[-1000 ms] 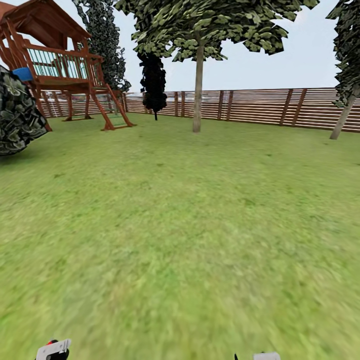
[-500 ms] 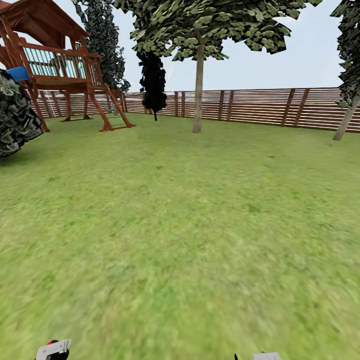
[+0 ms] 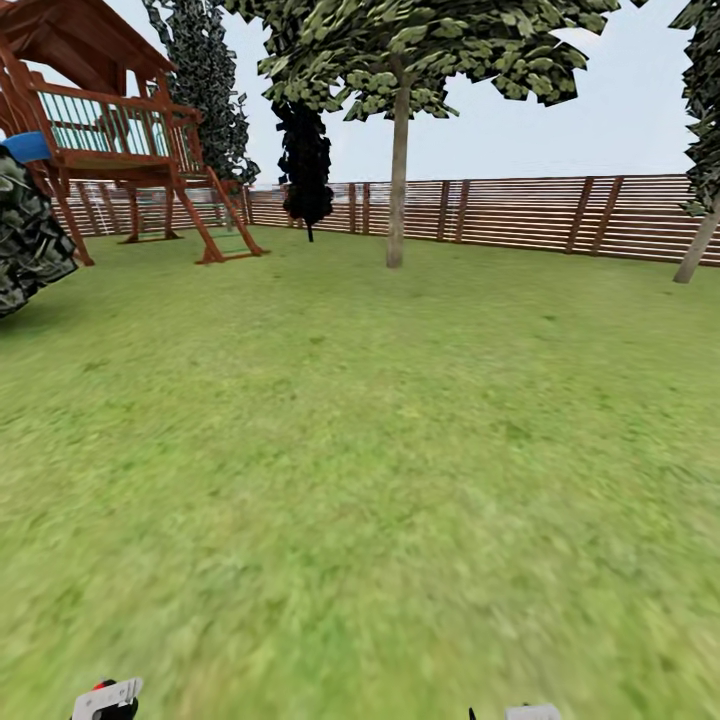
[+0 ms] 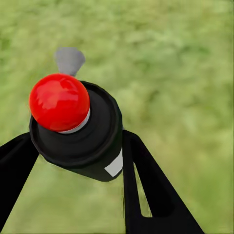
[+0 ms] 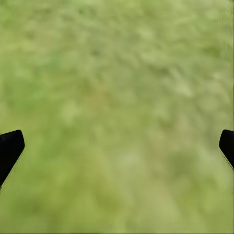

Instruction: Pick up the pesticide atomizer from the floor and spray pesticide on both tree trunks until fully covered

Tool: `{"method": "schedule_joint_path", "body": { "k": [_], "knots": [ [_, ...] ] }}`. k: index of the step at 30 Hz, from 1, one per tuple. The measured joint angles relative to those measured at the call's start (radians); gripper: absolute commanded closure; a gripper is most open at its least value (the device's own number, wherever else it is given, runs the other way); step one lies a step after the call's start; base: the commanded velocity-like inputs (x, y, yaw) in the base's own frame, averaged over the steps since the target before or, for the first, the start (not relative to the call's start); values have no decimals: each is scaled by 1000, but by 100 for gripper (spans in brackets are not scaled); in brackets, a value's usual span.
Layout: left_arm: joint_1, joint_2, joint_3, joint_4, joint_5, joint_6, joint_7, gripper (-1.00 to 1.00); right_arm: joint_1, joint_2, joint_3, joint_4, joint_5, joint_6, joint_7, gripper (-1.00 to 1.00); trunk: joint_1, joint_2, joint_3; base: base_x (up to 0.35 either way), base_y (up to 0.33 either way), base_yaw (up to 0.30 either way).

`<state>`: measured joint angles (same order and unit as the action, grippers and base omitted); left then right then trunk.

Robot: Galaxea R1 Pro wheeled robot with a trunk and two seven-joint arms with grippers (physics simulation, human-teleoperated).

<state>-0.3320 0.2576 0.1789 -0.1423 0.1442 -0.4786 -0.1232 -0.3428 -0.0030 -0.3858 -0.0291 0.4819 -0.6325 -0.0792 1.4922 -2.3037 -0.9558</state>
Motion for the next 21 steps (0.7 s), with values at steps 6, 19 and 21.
{"method": "schedule_joint_path", "body": {
  "k": [6, 19, 21],
  "knots": [
    [0, 0, 0, 0, 0, 0, 0, 100, 0, 0, 0, 0, 0, 0, 0, -100, 0, 0, 0, 338, 0, 0],
    [0, 0, 0, 0, 0, 0, 0, 100, 0, 0, 0, 0, 0, 0, 0, -100, 0, 0, 0, 338, 0, 0],
    [0, 0, 0, 0, 0, 0, 0, 100, 0, 0, 0, 0, 0, 0, 0, -100, 0, 0, 0, 338, 0, 0]
  ]
}}
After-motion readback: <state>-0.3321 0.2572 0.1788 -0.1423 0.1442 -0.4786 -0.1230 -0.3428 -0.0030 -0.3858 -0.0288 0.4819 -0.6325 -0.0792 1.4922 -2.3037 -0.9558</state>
